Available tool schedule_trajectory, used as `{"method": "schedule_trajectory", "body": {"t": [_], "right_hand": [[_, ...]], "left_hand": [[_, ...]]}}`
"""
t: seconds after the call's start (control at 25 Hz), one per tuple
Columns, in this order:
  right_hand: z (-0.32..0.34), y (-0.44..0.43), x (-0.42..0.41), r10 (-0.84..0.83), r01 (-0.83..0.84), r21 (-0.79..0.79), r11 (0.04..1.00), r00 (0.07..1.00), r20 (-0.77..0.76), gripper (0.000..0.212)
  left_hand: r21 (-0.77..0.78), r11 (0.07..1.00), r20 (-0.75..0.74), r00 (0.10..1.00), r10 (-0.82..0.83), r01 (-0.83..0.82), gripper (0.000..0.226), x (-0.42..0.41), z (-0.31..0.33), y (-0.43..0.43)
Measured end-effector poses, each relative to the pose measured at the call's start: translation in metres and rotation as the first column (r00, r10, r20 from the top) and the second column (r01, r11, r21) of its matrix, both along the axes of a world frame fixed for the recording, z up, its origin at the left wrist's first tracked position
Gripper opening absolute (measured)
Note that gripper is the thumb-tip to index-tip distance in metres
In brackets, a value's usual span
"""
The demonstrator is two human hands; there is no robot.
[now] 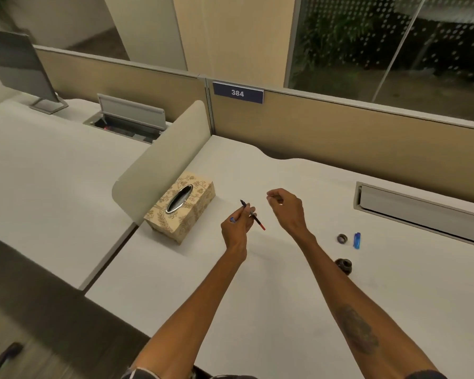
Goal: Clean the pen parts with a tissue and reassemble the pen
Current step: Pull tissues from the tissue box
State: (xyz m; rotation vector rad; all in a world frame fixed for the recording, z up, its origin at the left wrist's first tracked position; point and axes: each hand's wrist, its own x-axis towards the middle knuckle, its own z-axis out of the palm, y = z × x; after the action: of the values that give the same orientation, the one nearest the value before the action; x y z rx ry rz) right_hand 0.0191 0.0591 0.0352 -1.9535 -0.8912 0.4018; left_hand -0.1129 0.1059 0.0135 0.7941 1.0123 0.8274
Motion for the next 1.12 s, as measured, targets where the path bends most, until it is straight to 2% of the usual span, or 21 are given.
{"method": "schedule_trajectory", "body": {"t": [0.36,0.56,0.76,0.84,0.92,1.0,1.12], "right_hand": [[-0.005,0.098,-0.049,0.236,-0.229,-0.08,0.97,0.968,0.083,0.02],[-0.017,0.143,-0.075,0.354,-0.333,-0.167,0.928,0.928,0.117,0.02],[-0.024,0.181,-0.09,0.435,-0.398,-0.231,0.888,0.889,0.144,0.021],[-0.025,0.196,-0.093,0.478,-0.425,-0.262,0.867,0.857,0.191,0.021],[-0.027,0.21,-0.093,0.522,-0.435,-0.321,0.841,0.809,0.27,0.021],[-0.03,0.225,-0.094,0.566,-0.414,-0.415,0.81,0.737,0.37,0.02],[-0.036,0.238,-0.099,0.632,-0.433,-0.478,0.764,0.649,0.422,0.02]], "left_hand": [[-0.033,0.978,-0.075,0.976,0.205,-0.207,0.008,-0.071,-0.021,0.059],[-0.021,0.964,-0.09,0.961,0.262,-0.265,0.009,-0.089,-0.035,0.08],[0.011,0.962,-0.14,0.952,0.273,-0.274,0.023,-0.095,-0.049,0.098],[0.026,0.962,-0.167,0.948,0.271,-0.271,0.018,-0.096,-0.053,0.106],[0.011,0.963,-0.164,0.949,0.268,-0.27,0.023,-0.096,-0.053,0.112],[-0.037,0.962,-0.142,0.954,0.262,-0.27,0.029,-0.096,-0.054,0.118],[-0.064,0.959,-0.107,0.957,0.269,-0.277,0.029,-0.097,-0.057,0.122]]}}
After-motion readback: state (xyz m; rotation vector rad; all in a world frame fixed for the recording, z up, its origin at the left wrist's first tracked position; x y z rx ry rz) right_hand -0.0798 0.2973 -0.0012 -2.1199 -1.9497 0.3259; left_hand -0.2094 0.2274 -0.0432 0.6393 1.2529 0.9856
